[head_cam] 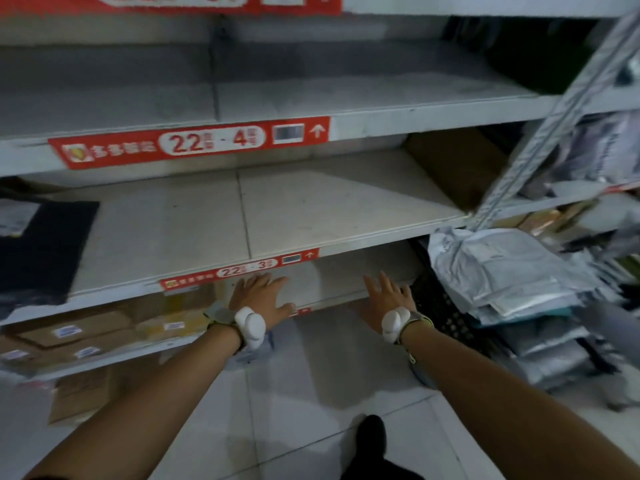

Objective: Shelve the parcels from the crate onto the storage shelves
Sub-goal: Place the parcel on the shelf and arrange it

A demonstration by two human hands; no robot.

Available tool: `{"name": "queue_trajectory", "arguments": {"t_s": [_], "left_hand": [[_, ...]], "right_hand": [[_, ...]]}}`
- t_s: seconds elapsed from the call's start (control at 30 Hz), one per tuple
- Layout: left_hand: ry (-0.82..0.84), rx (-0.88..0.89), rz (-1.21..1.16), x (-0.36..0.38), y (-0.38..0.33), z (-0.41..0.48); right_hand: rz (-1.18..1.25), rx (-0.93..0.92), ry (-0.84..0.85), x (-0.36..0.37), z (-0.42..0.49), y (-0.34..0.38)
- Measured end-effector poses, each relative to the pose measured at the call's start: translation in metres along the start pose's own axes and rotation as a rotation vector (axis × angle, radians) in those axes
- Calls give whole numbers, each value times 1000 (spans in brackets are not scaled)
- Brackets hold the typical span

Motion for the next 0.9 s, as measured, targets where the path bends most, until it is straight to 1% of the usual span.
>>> {"name": "queue_trajectory", "arguments": {"t_s": [0.1,0.23,0.33,0.4,0.47,0.53,0.6,0.73,0.8,0.83,0.9], "left_hand": [[68,47,41,3,-74,40],[164,62,-10,4,-161,90],[270,59,-78,10,-226,125],[281,61,-127,14,-252,135],[250,70,-155,16,-276,141],[253,87,-169,19,-308,151],[315,97,-205,26,-341,166],[403,34,-292,52,-388,199],[477,-1,-319,64,-405,213],[527,-26,-317,70,-413,220],[608,-80,-305,81,-421,231]], "right_hand": [[18,76,17,-14,14,-84],[96,223,-39,-25,19,-184],[229,413,-13,-27,17,-255],[338,501,-1,-23,18,-282],[448,557,-9,-24,22,-303],[547,585,1,-23,30,-326],[662,613,-14,-22,39,-345],[940,782,-88,-25,62,-374],[1041,857,-47,-9,80,-401],[1078,894,-31,12,95,-423],[1137,939,-54,32,106,-440]]}}
Point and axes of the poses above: each hand's wrist, its own z-axis towards the middle knuckle, its own x-axis out of the palm, y = z × x, the point moved 1 cm from there along z, towards the middle knuckle, and after that the axes turned 8 degrees about z, right-handed, at the moved point
